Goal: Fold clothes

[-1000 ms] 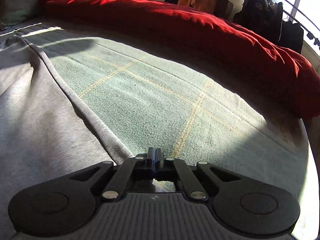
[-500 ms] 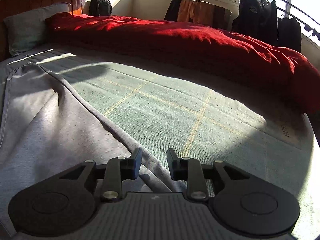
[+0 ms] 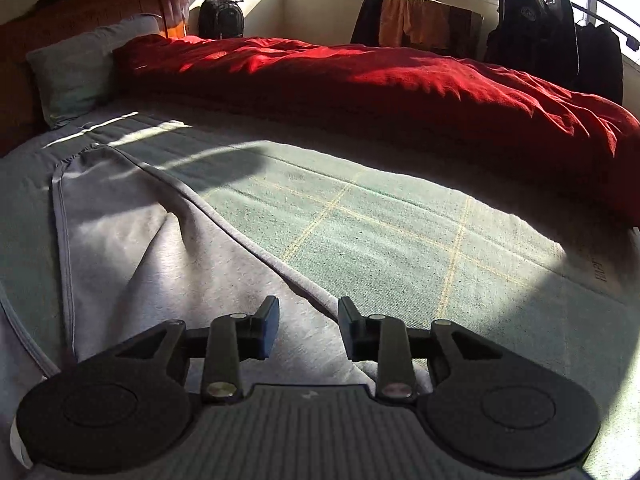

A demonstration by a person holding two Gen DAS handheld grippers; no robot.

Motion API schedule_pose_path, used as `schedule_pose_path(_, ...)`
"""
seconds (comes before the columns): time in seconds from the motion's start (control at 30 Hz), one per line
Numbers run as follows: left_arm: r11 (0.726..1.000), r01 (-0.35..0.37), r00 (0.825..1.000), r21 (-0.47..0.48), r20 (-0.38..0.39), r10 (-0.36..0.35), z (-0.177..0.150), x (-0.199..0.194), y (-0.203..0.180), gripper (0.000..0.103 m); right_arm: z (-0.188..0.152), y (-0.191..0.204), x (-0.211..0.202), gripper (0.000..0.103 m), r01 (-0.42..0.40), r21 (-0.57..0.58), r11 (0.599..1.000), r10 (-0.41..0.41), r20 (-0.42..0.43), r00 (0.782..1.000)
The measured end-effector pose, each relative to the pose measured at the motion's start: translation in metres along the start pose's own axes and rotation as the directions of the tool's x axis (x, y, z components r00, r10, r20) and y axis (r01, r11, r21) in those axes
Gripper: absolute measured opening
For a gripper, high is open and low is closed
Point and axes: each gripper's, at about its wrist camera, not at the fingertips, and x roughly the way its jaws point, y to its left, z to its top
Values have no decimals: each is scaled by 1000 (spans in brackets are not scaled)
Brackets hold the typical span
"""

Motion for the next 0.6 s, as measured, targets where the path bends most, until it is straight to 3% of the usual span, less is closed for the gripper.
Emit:
schedule_pose_path(0.23, 993, 23, 1000, 117, 17, -25, -19, -11, -20, 101, 16, 83, 4, 35, -141, -157, 977, 138, -29, 990)
schedule_pose_path(0.4, 991, 56, 998, 121, 30, -60, -19, -16, -13, 101, 36, 115, 19, 35, -166, -214, 963, 159, -51, 986)
schedule_pose_path(0.6, 994, 57, 996, 88, 58, -62, -2, -20, 24, 101, 71, 138, 40, 35, -158, -213, 964, 150, -56, 987)
